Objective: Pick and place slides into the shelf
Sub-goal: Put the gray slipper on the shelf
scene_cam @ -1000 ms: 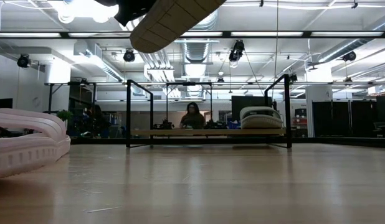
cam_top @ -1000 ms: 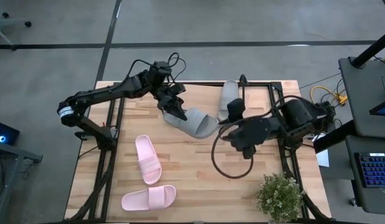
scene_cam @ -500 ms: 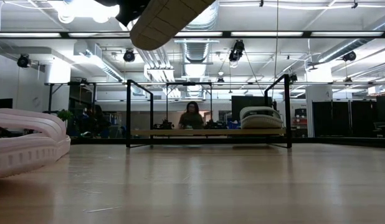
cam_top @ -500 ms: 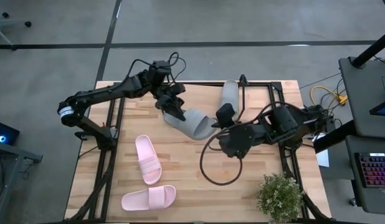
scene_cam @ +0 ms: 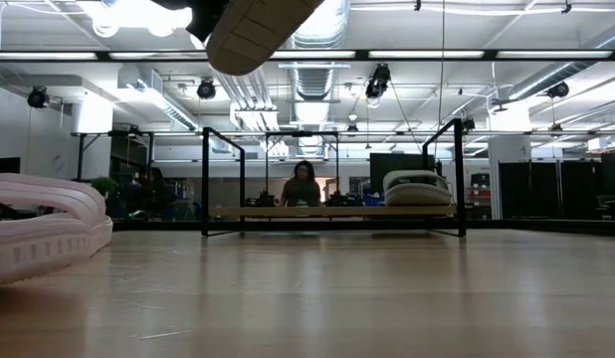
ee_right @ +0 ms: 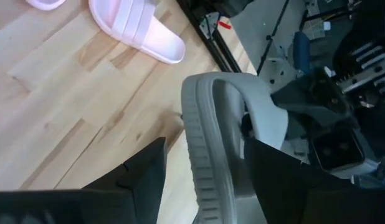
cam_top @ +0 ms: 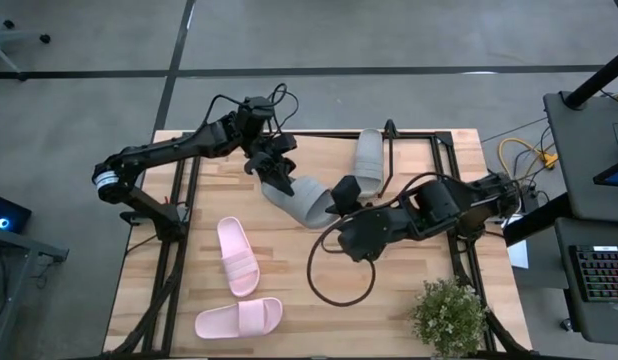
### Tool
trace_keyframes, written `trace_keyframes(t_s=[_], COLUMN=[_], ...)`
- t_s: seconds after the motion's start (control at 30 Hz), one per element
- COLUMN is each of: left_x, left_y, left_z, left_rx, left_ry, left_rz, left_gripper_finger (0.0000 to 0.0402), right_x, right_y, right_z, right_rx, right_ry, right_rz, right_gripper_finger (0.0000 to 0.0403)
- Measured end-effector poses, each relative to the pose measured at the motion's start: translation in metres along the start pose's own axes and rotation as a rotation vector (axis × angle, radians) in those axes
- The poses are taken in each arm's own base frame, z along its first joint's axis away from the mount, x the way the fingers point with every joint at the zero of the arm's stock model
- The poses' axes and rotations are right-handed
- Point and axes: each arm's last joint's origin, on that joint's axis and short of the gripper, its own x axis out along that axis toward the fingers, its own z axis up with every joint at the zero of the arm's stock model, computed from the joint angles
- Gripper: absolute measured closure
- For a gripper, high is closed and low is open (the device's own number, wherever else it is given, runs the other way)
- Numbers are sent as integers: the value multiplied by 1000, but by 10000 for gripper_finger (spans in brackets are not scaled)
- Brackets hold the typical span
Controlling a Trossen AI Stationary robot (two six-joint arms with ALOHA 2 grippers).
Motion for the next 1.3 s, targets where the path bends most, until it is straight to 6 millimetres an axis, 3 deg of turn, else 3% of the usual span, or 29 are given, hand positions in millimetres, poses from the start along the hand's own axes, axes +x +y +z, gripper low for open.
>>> trace_keyframes(t_s=[0.43,0.87,1.3], left_x=[0,0,0], left_y=[-1,-1,-1], left_z=[-1,-1,0], left_rx=[0,1,6], left_ry=[22,25,20], left_rz=[-26,-30,-26], left_gripper_finger=[401,401,400], right_x=[12,14,14], right_y=[-3,-1,-1], right_z=[2,2,2], right_rx=[-11,-18,-6], right_ry=[20,24,32], right_rz=[-36,-22,-33], right_gripper_finger=[249,373,373])
